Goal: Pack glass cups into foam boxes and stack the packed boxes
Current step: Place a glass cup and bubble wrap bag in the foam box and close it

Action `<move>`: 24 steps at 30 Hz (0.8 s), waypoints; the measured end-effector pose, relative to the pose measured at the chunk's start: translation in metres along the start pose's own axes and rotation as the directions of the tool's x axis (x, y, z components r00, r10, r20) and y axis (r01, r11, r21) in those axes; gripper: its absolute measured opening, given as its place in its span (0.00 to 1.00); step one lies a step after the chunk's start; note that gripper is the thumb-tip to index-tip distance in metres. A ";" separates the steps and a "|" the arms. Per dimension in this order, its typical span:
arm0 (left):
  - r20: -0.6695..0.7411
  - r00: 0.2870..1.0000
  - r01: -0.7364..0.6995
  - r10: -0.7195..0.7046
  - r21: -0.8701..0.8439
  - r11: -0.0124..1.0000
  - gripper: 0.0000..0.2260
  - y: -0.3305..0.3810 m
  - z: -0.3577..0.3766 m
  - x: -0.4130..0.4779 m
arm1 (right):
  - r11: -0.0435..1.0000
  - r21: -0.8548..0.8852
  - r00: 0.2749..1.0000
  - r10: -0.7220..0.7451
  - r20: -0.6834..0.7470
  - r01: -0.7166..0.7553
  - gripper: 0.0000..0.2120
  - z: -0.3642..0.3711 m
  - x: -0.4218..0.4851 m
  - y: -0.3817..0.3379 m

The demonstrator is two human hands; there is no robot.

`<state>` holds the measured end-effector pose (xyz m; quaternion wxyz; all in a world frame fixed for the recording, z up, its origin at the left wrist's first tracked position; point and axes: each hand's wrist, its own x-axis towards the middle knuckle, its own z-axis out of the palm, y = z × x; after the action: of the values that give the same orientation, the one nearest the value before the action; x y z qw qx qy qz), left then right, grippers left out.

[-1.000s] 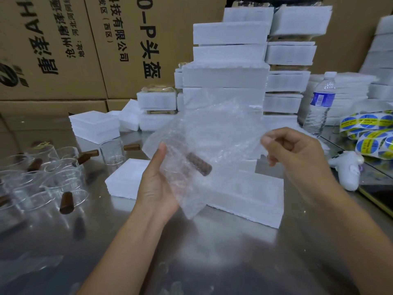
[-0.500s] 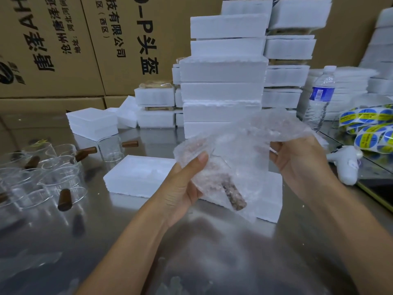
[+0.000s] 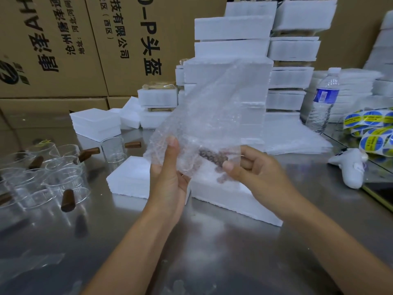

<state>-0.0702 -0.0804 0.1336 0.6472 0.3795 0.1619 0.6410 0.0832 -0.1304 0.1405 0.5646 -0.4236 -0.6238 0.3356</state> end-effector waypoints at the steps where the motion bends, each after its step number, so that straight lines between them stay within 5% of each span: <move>1: 0.014 1.000 -0.004 0.003 0.026 1.000 0.28 -0.001 -0.001 0.000 | 1.000 0.019 1.000 -0.005 -0.031 0.005 0.16 0.000 0.001 0.001; 7: 0.037 0.999 0.007 -0.019 0.303 0.953 0.45 -0.005 -0.003 0.001 | 1.000 0.004 0.981 -0.011 -0.194 0.012 0.07 -0.008 0.006 0.007; 11: 0.076 0.993 -0.122 0.095 0.546 0.829 0.28 -0.005 -0.004 -0.001 | 1.000 -0.001 0.963 -0.014 -0.269 0.014 0.09 -0.012 0.007 0.006; 15: 0.216 0.969 -0.237 0.123 0.657 0.716 0.29 -0.005 -0.005 -0.004 | 0.998 -0.059 0.955 -0.038 -0.293 0.021 0.08 -0.014 0.007 0.005; 21: 0.267 0.962 -0.250 0.064 0.753 0.609 0.20 -0.008 -0.007 -0.006 | 0.865 -0.483 0.876 -0.334 -0.348 0.138 0.05 -0.003 -0.001 0.002; 24: 0.318 0.948 -0.263 0.019 0.748 0.609 0.20 -0.011 -0.004 -0.009 | 0.800 -0.561 0.831 -0.449 -0.328 0.210 0.02 -0.003 -0.003 0.001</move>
<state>-0.0666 -0.0863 0.1208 0.3799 0.7204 0.3013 0.4959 0.0860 -0.1327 0.1387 0.6124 -0.5022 -0.6084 -0.0514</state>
